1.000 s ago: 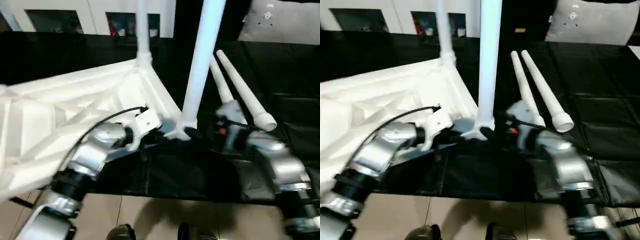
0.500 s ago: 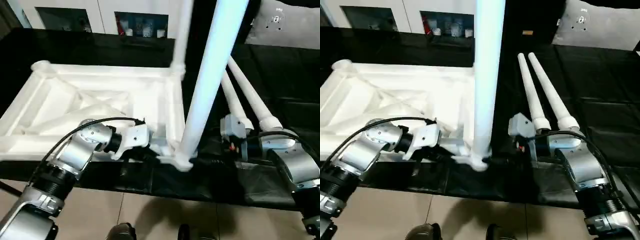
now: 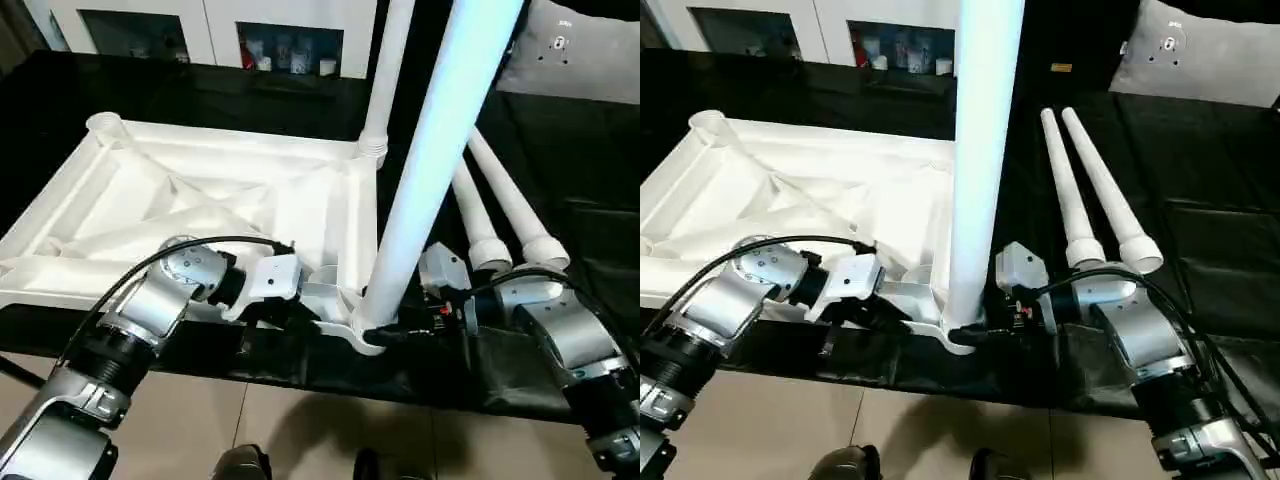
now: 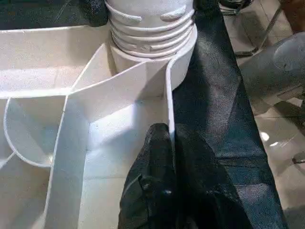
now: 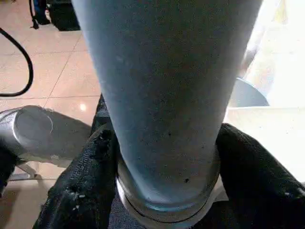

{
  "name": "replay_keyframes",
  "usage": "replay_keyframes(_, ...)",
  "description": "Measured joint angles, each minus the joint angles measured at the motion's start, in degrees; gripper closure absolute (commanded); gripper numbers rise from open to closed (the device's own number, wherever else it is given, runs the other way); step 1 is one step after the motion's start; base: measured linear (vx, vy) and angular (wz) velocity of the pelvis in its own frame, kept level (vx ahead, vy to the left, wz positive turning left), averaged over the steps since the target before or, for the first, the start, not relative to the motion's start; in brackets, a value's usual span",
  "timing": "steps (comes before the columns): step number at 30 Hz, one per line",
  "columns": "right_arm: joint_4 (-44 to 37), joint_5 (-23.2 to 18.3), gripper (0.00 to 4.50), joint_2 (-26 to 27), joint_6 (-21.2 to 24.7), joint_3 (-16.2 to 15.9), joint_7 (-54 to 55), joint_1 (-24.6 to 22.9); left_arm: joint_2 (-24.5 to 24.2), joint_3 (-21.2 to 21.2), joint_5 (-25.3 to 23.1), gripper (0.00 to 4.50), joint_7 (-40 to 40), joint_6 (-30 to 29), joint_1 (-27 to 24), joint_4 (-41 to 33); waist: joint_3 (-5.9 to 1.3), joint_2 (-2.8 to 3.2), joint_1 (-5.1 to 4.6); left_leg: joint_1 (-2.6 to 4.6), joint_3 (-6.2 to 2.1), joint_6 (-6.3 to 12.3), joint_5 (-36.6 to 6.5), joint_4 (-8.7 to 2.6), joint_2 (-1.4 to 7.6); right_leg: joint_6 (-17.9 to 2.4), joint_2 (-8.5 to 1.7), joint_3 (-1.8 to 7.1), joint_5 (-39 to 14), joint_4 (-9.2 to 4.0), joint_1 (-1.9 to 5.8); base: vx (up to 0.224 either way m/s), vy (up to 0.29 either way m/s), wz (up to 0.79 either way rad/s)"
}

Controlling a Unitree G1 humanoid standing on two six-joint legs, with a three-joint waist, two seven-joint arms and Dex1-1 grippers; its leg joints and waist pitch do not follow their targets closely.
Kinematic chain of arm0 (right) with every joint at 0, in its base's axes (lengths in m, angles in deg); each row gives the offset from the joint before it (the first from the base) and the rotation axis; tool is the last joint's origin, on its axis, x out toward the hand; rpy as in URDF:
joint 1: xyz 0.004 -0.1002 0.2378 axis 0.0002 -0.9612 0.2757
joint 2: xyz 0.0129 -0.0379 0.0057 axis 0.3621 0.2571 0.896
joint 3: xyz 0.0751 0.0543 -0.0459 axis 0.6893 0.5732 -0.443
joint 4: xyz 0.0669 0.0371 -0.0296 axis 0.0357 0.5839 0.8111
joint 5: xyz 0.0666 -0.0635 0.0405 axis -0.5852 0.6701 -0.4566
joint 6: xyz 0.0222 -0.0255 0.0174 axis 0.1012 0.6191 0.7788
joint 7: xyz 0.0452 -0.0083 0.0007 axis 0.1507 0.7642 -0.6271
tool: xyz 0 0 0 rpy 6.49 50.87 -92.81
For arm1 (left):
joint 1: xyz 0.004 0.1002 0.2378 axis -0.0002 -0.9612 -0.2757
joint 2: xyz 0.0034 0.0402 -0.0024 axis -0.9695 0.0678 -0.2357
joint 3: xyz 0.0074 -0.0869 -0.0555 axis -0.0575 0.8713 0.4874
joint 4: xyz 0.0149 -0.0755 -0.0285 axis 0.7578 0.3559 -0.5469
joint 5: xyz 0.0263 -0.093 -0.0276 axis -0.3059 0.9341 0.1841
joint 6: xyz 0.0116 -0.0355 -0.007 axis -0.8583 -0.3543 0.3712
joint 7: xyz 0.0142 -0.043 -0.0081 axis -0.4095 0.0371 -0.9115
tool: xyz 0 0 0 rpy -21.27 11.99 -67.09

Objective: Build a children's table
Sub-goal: Rotate leg to tighten

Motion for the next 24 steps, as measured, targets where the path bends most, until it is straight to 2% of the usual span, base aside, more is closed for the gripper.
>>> replay_keyframes(6,-0.3,-0.8,1.82,0.0,2.2,0.2,0.2,-0.1,0.2,0.1,0.3,4.50,0.1,-0.1,0.2,0.4,0.00,0.00,0.03,0.00,0.00,-0.12,-0.1,0.00,0.00,0.0,0.00,0.00,0.0,0.00,0.00,0.000,0.000,0.00)
replay_keyframes(10,-2.6,-2.2,1.83,1.3,7.7,2.2,3.7,-1.6,1.4,1.1,0.7,4.50,-1.8,-4.7,0.1,-0.1,0.01,0.02,-0.09,0.05,0.02,-0.19,-0.1,-0.01,0.00,0.0,0.00,0.02,0.0,0.01,0.03,0.000,0.000,0.00)
replay_keyframes(13,-3.8,-2.1,1.84,3.1,11.4,3.9,9.4,-2.3,2.9,2.2,0.5,4.50,-6.3,-10.0,-0.3,-1.4,0.04,0.01,-0.43,0.13,0.02,-0.29,-0.1,0.00,0.01,0.0,0.01,0.02,0.0,0.01,0.06,0.000,0.000,0.00)
replay_keyframes(14,-3.9,-1.8,1.84,4.3,12.5,4.8,12.2,-2.3,3.6,3.0,0.3,4.50,-8.3,-12.2,-0.4,-1.8,0.04,0.01,-0.64,0.13,0.02,-0.31,-0.1,-0.01,0.00,0.0,0.01,0.03,0.0,0.00,0.05,0.000,0.000,0.00)
replay_keyframes(18,-3.6,1.3,1.86,12.0,17.6,10.0,29.3,-1.1,9.9,6.2,-1.5,4.50,-21.0,-24.0,-0.8,-5.0,0.21,0.30,-3.31,0.20,0.10,-0.33,-0.1,-0.10,-0.06,0.0,0.00,0.15,0.0,-0.06,0.03,0.000,0.000,0.00)
replay_keyframes(19,-3.6,2.2,1.86,13.7,18.6,10.9,32.9,-0.6,11.5,6.6,-2.1,4.50,-23.7,-25.9,-0.7,-5.5,0.22,0.31,-3.62,0.20,0.11,-0.33,-0.1,-0.15,-0.05,0.0,0.03,0.15,0.0,-0.07,0.00,0.000,0.000,0.00)
replay_keyframes(24,-2.8,5.1,1.86,18.6,20.7,12.2,44.7,2.0,16.7,8.0,-3.9,4.50,-33.2,-30.6,-0.3,-6.4,0.29,0.47,-3.84,0.20,0.10,-0.37,-0.1,-0.63,-0.04,0.2,0.10,0.09,-0.1,-0.12,-0.02,0.000,0.000,0.00)
